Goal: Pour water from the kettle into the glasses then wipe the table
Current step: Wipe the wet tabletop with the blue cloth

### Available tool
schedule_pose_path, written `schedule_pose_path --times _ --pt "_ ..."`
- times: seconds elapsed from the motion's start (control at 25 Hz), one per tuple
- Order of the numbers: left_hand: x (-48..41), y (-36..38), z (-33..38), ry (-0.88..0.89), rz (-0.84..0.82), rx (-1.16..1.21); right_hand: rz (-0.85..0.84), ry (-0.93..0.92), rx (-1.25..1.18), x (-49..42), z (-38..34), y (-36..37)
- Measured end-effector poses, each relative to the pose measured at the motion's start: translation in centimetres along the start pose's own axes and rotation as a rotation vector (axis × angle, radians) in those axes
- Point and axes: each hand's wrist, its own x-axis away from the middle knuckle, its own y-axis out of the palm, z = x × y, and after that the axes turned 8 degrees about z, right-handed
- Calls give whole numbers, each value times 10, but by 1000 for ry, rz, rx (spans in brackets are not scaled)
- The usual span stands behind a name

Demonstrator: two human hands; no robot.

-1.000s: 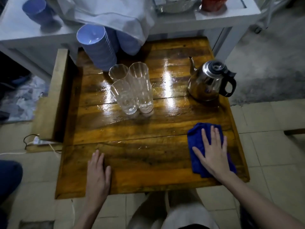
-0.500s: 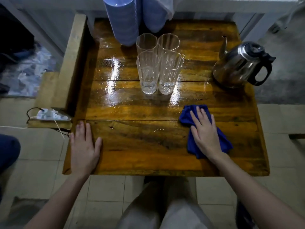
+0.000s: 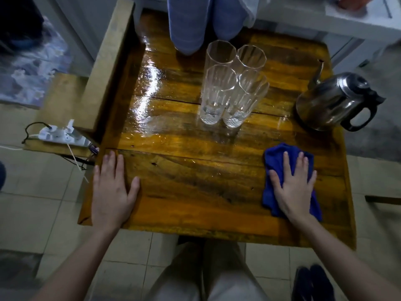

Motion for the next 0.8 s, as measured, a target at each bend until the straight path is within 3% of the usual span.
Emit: schedule_pose_path --times 0.16,0.48,0.64,0.8 --pt "-1 -1 0 -2 12 7 72 3 -58 8 -66 15" --pt "1 1 -1 0 10 1 4 -475 -124 42 -180 29" --pt "0 1 -2 -5 8 1 -53 -639 -106 56 -182 35" --pt "0 -1 -1 -11 4 8 -107 -854 -46 55 -130 24"
